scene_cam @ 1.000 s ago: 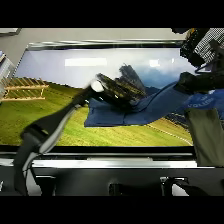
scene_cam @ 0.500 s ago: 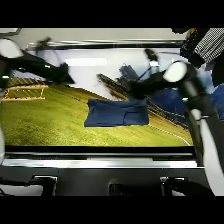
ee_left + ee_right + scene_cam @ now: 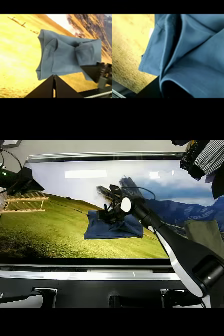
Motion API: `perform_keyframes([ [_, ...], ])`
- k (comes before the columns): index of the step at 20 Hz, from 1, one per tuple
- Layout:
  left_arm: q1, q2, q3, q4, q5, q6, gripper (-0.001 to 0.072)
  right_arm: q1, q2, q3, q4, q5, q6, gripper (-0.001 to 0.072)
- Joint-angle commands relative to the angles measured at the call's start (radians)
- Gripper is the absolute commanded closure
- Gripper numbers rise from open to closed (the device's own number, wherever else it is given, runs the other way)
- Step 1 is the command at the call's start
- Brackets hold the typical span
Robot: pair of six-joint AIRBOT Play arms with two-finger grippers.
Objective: Fold the clothes and pants, and hang the long-sleeved shirts on hangers.
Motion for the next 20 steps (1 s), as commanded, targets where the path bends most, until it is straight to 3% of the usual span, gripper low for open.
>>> perform_keyframes([
  [1, 0.01, 0.002, -0.005, 0.002, -0.005, 0.017, 0.0693, 0.016, -0.037, 0.0, 0.046, -0.027, 0.02, 0.0673],
  [4, 0.009, 0.003, -0.021, 0.001, -0.004, 0.017, 0.0693, 0.016, -0.036, 0.0, 0.115, -0.04, 0.014, 0.0516],
  [6, 0.009, 0.002, -0.034, 0.001, -0.003, 0.017, 0.0693, 0.016, -0.036, 0.0, 0.203, -0.045, -0.04, 0.0359],
  [10, 0.009, 0.003, -0.036, 0.001, -0.003, 0.016, 0.0693, 0.016, -0.002, 0.0, 0.382, -0.074, -0.168, 0.0348],
  [13, 0.007, 0.003, -0.036, 0.001, -0.003, 0.016, 0.0693, -0.027, 0.098, 0.002, 0.359, -0.097, -0.169, 0.0348],
  [17, -0.003, 0.003, -0.036, 0.001, -0.013, 0.016, 0.0693, -0.306, 0.246, 0.002, 0.262, 0.112, -0.179, 0.0321],
  [20, -0.003, 0.003, -0.036, 0.002, -0.013, 0.016, 0.0693, -0.555, 0.266, -0.005, 0.211, 0.303, -0.262, 0.0297],
])
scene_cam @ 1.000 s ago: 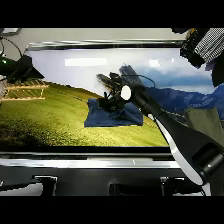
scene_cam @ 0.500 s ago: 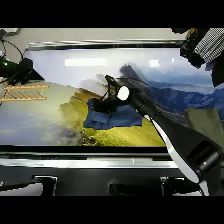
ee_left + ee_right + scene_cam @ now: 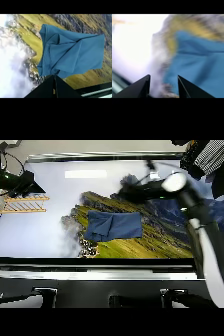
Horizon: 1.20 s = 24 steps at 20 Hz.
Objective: Fold the clothes and pants, and hang the long-sleeved shirts on hangers.
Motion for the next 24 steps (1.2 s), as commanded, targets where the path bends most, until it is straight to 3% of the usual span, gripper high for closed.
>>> perform_keyframes([
  [1, -0.002, 0.0, 0.0, 0.0, -0.003, 0.0, 0.0693, -0.267, 0.036, -0.029, -0.042, 0.207, -0.101, 0.0288],
  [4, -0.002, 0.0, 0.0, 0.0, -0.003, 0.001, 0.0692, -0.384, 0.005, -0.153, 0.002, 0.185, -0.193, 0.0278],
  [10, -0.002, -0.002, 0.0, 0.003, 0.0, 0.016, 0.0692, -0.375, -0.188, -0.287, 0.102, 0.087, -0.333, 0.028],
  [20, -0.002, -0.032, 0.0, 0.003, 0.001, 0.027, 0.0693, -0.204, -0.356, -0.287, 0.163, 0.002, -0.354, 0.0303],
  [21, -0.002, -0.034, 0.0, 0.003, 0.001, 0.027, 0.0693, -0.191, -0.357, -0.287, 0.162, -0.001, -0.345, 0.0353],
  [24, -0.002, -0.037, 0.0, 0.003, 0.001, 0.039, 0.0692, -0.173, -0.355, -0.286, 0.179, 0.014, -0.347, 0.0675],
])
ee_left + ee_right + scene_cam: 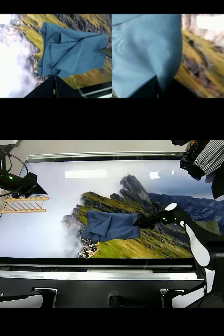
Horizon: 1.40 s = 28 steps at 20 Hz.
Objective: Fold the clothes and pants, and hang the long-sleeved shirts on hangers.
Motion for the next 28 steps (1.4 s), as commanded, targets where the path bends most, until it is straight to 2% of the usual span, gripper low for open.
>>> perform_keyframes([
  [1, 0.0, -0.003, 0.0, 0.0, -0.001, 0.015, 0.0692, 0.024, 0.003, 0.001, 0.04, 0.004, 0.004, 0.0686],
  [3, 0.0, -0.004, 0.0, 0.0, -0.002, 0.016, 0.0692, 0.009, 0.05, 0.029, 0.076, 0.008, 0.029, 0.0687],
  [7, 0.0, -0.004, 0.0, 0.0, -0.002, 0.016, 0.0693, -0.082, 0.149, 0.205, 0.069, 0.025, 0.187, 0.0688],
  [12, 0.0, -0.004, 0.0, 0.0, -0.002, 0.016, 0.0693, -0.266, 0.181, 0.464, -0.012, 0.09, 0.391, 0.0688],
  [17, 0.0, -0.004, 0.0, 0.0, -0.002, 0.016, 0.0692, -0.473, 0.181, 0.599, -0.117, 0.061, 0.547, 0.0688],
  [21, 0.0, -0.004, 0.0, 0.0, -0.002, 0.016, 0.0693, -0.632, 0.181, 0.607, -0.147, -0.002, 0.582, 0.0688],
  [23, 0.0, -0.004, 0.0, 0.0, -0.002, 0.016, 0.0692, -0.693, 0.181, 0.606, -0.21, 0.016, 0.586, 0.0688],
  [25, 0.0, -0.004, 0.0, 0.0, -0.002, 0.016, 0.0692, -0.741, 0.181, 0.606, -0.289, 0.106, 0.589, 0.0687],
  [28, 0.0, -0.004, 0.0, 0.0, -0.003, 0.016, 0.0692, -0.791, 0.181, 0.606, -0.484, 0.32, 0.595, 0.0688],
])
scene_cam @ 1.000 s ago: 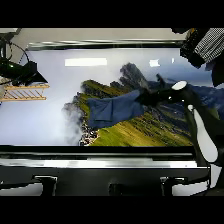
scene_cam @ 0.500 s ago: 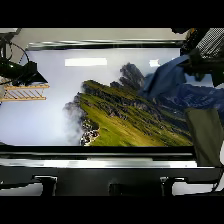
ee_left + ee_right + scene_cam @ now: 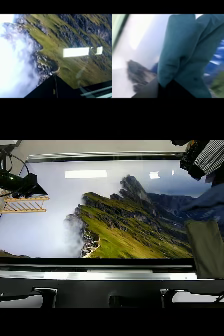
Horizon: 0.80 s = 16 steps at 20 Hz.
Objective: Fold the clothes and pants, and hang the long-sleeved shirts on hangers.
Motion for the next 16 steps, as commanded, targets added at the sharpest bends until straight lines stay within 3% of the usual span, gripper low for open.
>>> perform_keyframes([
  [1, 0.0, 0.0, 0.0, 0.0, 0.0, 0.0, 0.0693, -0.066, 0.001, 0.002, -0.266, 0.246, 0.015, 0.0688],
  [3, 0.0, 0.0, 0.0, 0.0, 0.0, 0.0, 0.0692, -0.079, 0.002, 0.002, -0.414, 0.358, 0.032, 0.0688],
  [8, 0.0, 0.0, 0.0, 0.0, 0.0, 0.0, 0.0692, -0.079, 0.02, -0.027, -0.578, 0.529, -0.002, 0.0688],
  [16, 0.0, 0.0, 0.0, 0.001, 0.0, 0.0, 0.0693, -0.079, 0.136, -0.437, -0.774, 0.486, 0.037, 0.0688],
])
